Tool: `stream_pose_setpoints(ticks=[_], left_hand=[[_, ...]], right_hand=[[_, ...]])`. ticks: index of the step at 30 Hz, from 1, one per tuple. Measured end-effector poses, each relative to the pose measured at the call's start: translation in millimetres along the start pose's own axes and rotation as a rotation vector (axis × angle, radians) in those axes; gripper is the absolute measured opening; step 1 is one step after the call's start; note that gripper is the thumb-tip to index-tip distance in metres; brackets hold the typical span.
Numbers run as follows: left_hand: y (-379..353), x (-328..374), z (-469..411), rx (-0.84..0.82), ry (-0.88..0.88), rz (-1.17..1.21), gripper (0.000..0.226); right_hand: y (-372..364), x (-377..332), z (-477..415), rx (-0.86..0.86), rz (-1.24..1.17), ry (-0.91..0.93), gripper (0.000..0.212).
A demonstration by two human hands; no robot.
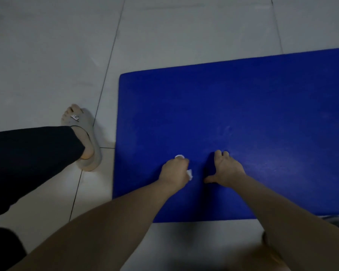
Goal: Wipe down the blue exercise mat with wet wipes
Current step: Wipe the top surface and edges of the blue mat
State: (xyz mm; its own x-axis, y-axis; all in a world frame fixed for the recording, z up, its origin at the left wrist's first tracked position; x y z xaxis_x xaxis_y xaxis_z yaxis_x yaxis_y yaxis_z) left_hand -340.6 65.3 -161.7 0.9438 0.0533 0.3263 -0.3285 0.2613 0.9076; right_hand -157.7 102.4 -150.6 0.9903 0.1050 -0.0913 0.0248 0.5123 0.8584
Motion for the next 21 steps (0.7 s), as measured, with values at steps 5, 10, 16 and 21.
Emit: stream_pose_setpoints(ticks=[5,10,16,21], left_hand=[[14,-78,30,0.049,0.151,-0.049,0.034],[16,-112,47,0.186,0.56,0.006,0.038],[0,-64,39,0.219,0.608,0.277,0.039],[-21,-7,30,0.285,0.556,0.37,0.027]], right_hand=[[-6,19,20,0.015,0.068,-0.088,0.123],[-10,33,24,-0.003,-0.06,-0.295,0.118],[-9,39,15,-0.021,-0.081,-0.282,0.128],[-8,40,11,-0.022,-0.055,-0.266,0.126]])
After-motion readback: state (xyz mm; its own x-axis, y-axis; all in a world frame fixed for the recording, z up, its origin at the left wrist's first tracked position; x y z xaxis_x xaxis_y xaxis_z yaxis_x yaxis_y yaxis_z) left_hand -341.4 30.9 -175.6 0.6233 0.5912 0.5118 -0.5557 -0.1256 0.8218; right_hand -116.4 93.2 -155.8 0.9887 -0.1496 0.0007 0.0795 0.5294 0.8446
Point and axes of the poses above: each hand's wrist, its own z-axis away from the middle knuckle, its own y-axis out of the back of the hand, x = y × z, the point moved 1 cm from there along -z, towards the middle knuckle, and after that the axes turned 14 degrees about x, right-handed, at the moved point
